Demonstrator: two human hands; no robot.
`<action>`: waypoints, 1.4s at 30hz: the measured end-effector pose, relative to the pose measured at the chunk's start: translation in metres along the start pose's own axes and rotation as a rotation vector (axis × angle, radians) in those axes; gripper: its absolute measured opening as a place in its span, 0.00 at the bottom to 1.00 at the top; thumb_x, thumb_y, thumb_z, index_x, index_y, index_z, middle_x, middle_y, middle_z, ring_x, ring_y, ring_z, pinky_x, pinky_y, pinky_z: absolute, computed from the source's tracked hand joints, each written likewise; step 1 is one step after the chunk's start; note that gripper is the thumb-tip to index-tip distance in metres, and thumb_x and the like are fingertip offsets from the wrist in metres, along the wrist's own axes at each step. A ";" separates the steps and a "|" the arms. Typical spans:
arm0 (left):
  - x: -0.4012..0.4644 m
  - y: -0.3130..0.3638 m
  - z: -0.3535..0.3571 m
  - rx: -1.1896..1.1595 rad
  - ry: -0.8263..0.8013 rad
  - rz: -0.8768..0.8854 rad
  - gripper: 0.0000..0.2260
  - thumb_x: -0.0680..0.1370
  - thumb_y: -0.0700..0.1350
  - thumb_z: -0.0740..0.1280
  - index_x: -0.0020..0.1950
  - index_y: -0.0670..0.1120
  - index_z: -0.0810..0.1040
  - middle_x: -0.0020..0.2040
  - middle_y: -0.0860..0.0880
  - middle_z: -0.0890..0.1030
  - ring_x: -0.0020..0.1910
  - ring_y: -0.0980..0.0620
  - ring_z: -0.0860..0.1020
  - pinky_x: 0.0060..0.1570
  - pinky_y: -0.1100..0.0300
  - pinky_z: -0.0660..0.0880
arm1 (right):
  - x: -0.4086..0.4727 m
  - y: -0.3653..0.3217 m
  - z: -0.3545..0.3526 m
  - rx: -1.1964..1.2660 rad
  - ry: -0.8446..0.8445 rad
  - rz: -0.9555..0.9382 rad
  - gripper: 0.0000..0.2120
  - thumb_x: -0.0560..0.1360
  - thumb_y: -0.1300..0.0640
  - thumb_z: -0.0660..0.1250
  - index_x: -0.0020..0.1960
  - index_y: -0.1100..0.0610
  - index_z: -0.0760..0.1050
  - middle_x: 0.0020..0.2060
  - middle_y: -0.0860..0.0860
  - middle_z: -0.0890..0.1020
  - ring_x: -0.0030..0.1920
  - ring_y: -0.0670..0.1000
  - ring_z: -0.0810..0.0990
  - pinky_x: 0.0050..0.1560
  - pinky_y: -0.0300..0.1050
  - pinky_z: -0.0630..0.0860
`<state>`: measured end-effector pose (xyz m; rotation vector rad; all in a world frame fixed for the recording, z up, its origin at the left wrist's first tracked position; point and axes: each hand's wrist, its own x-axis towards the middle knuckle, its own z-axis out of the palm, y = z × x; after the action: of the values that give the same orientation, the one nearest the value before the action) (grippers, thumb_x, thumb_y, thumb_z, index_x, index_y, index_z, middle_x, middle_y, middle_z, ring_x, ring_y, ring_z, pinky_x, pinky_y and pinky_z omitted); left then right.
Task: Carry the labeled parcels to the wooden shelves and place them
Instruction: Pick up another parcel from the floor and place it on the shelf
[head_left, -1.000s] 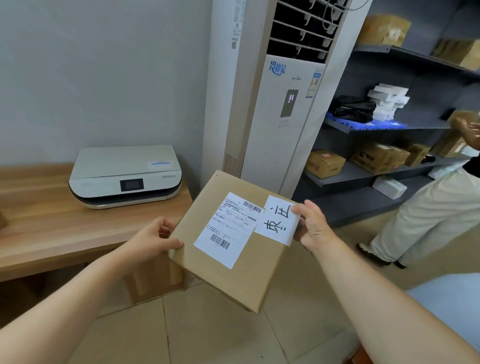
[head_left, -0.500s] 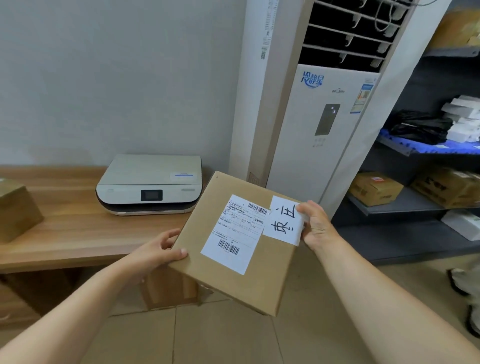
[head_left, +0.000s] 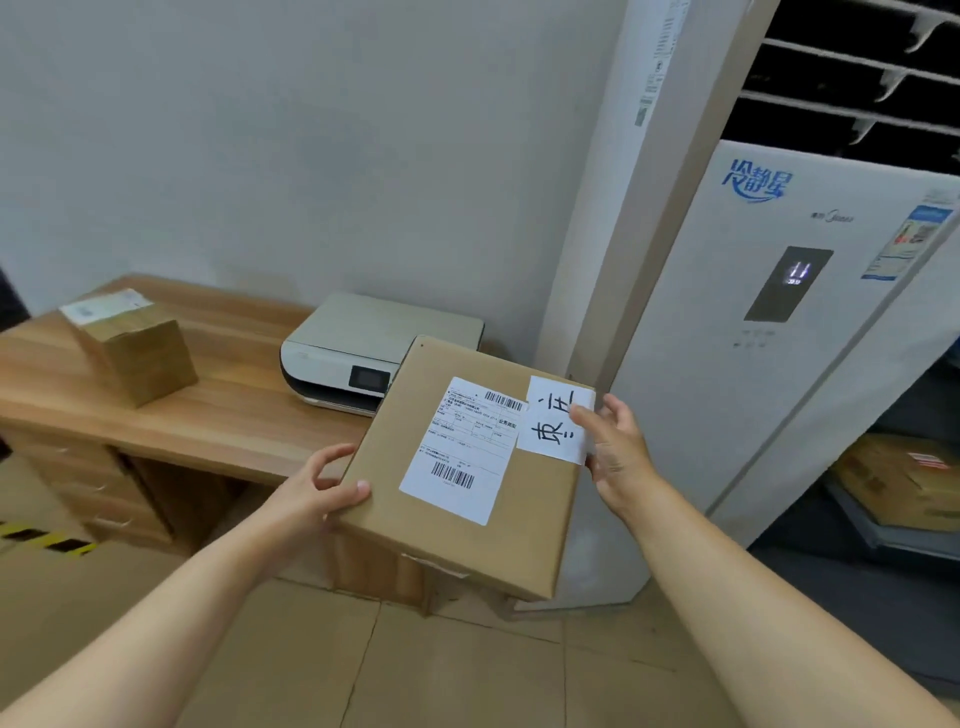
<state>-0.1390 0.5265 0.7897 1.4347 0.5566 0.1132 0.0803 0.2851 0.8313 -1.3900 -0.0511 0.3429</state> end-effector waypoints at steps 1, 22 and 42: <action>-0.002 -0.001 -0.001 -0.018 0.054 0.012 0.37 0.58 0.54 0.77 0.65 0.57 0.68 0.54 0.44 0.79 0.49 0.45 0.81 0.46 0.53 0.78 | 0.001 0.004 0.007 -0.044 -0.047 -0.011 0.42 0.67 0.59 0.74 0.74 0.55 0.55 0.74 0.55 0.61 0.71 0.53 0.66 0.70 0.55 0.66; -0.015 0.002 -0.120 -0.208 0.662 0.118 0.23 0.73 0.48 0.70 0.65 0.54 0.65 0.51 0.53 0.74 0.52 0.48 0.76 0.60 0.42 0.73 | -0.026 0.059 0.203 -0.778 -0.646 -0.394 0.44 0.67 0.54 0.74 0.74 0.42 0.52 0.71 0.47 0.59 0.63 0.40 0.59 0.65 0.40 0.60; -0.035 0.005 -0.312 0.086 1.051 0.206 0.37 0.73 0.39 0.70 0.75 0.55 0.53 0.73 0.50 0.61 0.68 0.53 0.62 0.67 0.53 0.61 | -0.032 0.113 0.463 -0.791 -0.979 -0.543 0.41 0.67 0.58 0.75 0.73 0.47 0.57 0.72 0.50 0.55 0.71 0.48 0.58 0.65 0.36 0.56</action>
<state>-0.3015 0.7956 0.7939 1.4424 1.2646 1.0555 -0.0824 0.7342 0.8134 -1.7668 -1.4715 0.5411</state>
